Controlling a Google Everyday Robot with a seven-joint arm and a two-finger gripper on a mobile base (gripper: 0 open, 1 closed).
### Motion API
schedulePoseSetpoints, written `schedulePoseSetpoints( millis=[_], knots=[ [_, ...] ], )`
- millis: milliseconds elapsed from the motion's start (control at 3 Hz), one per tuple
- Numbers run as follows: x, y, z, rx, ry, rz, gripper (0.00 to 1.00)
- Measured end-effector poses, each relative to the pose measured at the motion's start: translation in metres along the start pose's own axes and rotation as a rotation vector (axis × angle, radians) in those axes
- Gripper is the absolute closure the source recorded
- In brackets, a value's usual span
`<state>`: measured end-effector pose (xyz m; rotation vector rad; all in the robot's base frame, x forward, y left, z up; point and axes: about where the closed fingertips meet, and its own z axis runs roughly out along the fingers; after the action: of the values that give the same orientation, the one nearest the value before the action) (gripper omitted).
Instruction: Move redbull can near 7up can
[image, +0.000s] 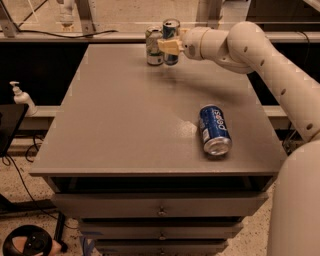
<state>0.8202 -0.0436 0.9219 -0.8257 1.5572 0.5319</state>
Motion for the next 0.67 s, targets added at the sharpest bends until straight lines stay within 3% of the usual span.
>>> schedulePoseSetpoints(
  millis=[667],
  knots=[
    [0.023, -0.023, 0.005, 0.031, 0.08, 0.006, 1.0]
  ],
)
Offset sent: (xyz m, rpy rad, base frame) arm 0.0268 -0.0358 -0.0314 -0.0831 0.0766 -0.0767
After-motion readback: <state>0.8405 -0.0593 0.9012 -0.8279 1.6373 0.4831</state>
